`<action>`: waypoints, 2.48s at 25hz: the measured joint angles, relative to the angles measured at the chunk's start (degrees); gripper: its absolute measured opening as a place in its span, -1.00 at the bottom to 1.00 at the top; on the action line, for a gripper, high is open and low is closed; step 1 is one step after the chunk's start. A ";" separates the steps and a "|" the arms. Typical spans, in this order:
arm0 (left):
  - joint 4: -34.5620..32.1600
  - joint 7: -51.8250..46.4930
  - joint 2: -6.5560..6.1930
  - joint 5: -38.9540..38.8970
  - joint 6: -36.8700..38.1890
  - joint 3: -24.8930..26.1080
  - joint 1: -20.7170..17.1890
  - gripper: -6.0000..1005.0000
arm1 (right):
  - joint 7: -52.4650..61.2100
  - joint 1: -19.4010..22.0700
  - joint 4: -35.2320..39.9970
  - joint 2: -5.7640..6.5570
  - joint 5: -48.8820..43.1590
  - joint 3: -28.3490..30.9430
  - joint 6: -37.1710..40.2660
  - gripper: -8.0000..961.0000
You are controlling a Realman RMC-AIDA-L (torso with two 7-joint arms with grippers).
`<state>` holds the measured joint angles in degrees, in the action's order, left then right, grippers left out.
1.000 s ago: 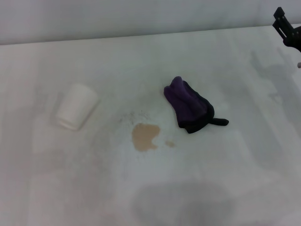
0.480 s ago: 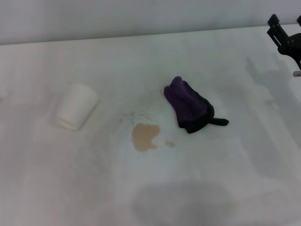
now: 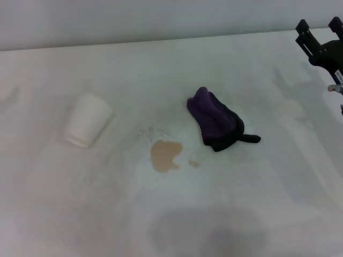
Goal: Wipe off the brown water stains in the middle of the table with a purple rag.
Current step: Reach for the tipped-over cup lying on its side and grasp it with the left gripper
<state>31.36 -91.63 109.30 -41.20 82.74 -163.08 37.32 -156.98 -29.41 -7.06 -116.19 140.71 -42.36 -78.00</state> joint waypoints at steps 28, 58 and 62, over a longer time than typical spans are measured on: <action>14.47 -4.58 4.87 61.36 9.30 -0.22 33.70 0.74 | 0.07 0.80 0.44 0.00 -0.09 0.00 -0.37 0.81; -1.17 -6.03 9.14 61.13 -13.33 -0.04 30.20 0.74 | 0.51 1.74 1.88 0.17 0.34 0.62 -0.48 0.81; -2.62 -6.04 9.19 60.75 -15.79 -0.04 29.65 0.74 | 0.53 1.49 1.88 0.17 0.14 0.61 -0.48 0.81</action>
<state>28.73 -97.68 118.49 19.56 66.95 -163.12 66.97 -156.45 -27.92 -5.18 -116.02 140.86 -41.74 -78.48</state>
